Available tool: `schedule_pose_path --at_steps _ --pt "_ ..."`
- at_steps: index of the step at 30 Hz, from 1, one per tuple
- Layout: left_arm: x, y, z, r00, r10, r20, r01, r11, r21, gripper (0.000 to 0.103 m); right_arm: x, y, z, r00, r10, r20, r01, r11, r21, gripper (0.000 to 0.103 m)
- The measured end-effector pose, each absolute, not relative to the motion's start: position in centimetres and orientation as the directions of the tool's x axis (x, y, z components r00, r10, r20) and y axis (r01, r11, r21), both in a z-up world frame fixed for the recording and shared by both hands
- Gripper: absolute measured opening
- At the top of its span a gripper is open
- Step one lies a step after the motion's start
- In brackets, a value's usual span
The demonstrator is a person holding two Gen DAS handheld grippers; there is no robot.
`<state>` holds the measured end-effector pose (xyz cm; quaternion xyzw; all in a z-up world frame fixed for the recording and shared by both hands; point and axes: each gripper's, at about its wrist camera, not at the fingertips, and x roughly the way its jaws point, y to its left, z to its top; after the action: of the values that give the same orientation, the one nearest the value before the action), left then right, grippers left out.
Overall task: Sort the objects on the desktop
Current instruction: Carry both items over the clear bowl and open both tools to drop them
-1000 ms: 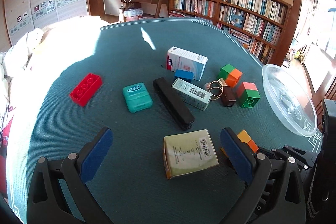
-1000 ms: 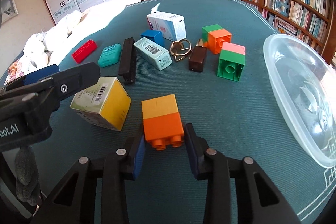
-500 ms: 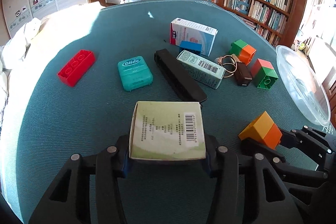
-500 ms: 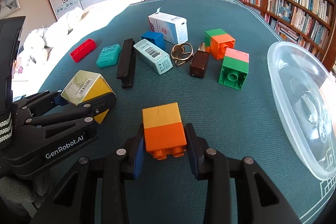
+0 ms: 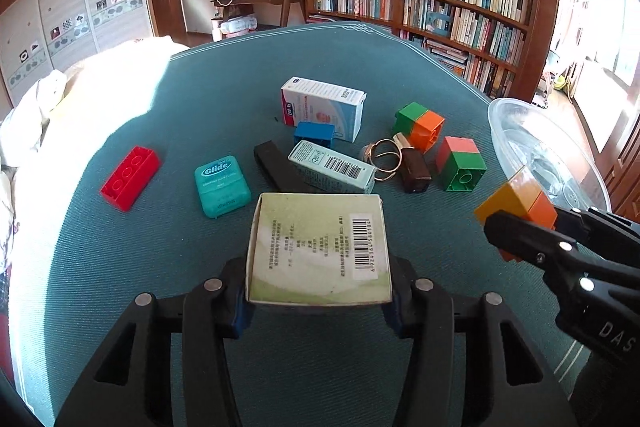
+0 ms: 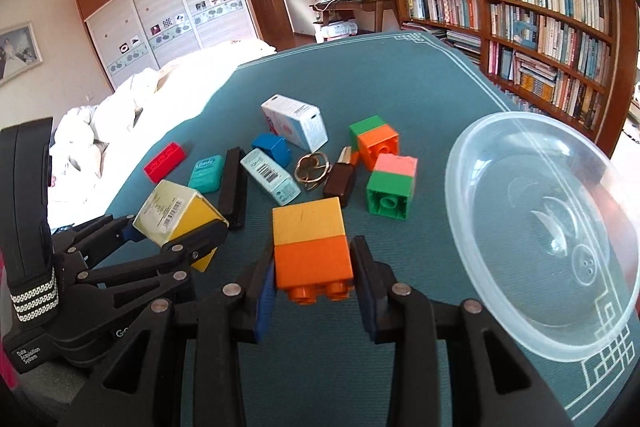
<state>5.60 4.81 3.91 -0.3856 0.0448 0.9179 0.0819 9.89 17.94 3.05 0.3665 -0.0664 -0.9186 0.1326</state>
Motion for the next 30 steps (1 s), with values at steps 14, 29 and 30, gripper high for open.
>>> schedule_pose_path --at_steps 14,29,30 --pt "5.1 11.0 5.4 -0.677 0.208 -0.705 -0.315 -0.949 0.022 0.053 9.4 28.3 4.1 -0.764 -0.069 -0.641 -0.063 -0.982 0.180 0.039" --pt "4.7 14.6 6.8 -0.660 0.284 -0.695 -0.394 -0.919 0.000 0.053 9.9 29.1 -0.5 -0.624 -0.058 -0.779 -0.011 -0.997 0.082 0.039" --pt "4.6 14.8 6.9 -0.659 0.290 -0.694 -0.400 -0.916 -0.002 0.054 10.3 29.0 -0.6 -0.620 -0.054 -0.782 -0.012 -0.997 0.078 0.039"
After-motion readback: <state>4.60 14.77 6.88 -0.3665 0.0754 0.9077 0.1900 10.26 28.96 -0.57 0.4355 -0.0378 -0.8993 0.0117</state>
